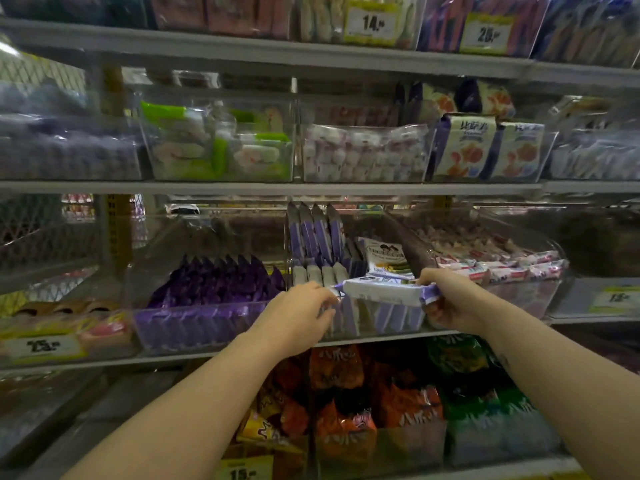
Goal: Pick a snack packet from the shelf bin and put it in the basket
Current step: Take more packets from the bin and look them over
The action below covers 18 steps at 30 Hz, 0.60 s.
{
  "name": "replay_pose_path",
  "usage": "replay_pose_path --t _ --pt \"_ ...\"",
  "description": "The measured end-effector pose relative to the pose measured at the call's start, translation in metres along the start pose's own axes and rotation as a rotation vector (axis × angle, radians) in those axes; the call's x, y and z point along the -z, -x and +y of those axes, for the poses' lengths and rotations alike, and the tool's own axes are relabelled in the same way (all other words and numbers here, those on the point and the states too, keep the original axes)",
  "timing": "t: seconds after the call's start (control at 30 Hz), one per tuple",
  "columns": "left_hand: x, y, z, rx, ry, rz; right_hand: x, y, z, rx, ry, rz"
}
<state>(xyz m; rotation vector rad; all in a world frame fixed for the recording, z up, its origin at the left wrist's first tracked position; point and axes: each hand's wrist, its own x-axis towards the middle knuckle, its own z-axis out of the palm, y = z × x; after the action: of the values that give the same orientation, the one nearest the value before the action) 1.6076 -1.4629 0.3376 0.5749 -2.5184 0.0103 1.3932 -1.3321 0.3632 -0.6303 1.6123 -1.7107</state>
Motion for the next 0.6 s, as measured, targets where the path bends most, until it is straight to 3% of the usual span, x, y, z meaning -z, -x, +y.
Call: replay_pose_path --t 0.13,0.3,0.37,0.43,0.6 --pt "-0.007 -0.009 0.009 0.173 0.355 -0.009 -0.010 0.004 0.014 0.025 -0.044 -0.004" --pt "-0.018 -0.011 0.029 0.476 0.906 -0.148 -0.025 0.016 0.036 0.012 -0.233 -0.021" --pt "-0.019 -0.011 0.036 0.549 1.060 -0.215 -0.027 0.019 0.036 0.007 -0.186 -0.047" --pt "-0.019 -0.011 0.044 0.582 1.209 -0.243 -0.027 0.016 0.033 0.091 0.042 -0.039" --pt "-0.021 -0.017 0.052 0.660 1.413 -0.086 -0.023 -0.004 0.017 0.601 0.883 0.195"
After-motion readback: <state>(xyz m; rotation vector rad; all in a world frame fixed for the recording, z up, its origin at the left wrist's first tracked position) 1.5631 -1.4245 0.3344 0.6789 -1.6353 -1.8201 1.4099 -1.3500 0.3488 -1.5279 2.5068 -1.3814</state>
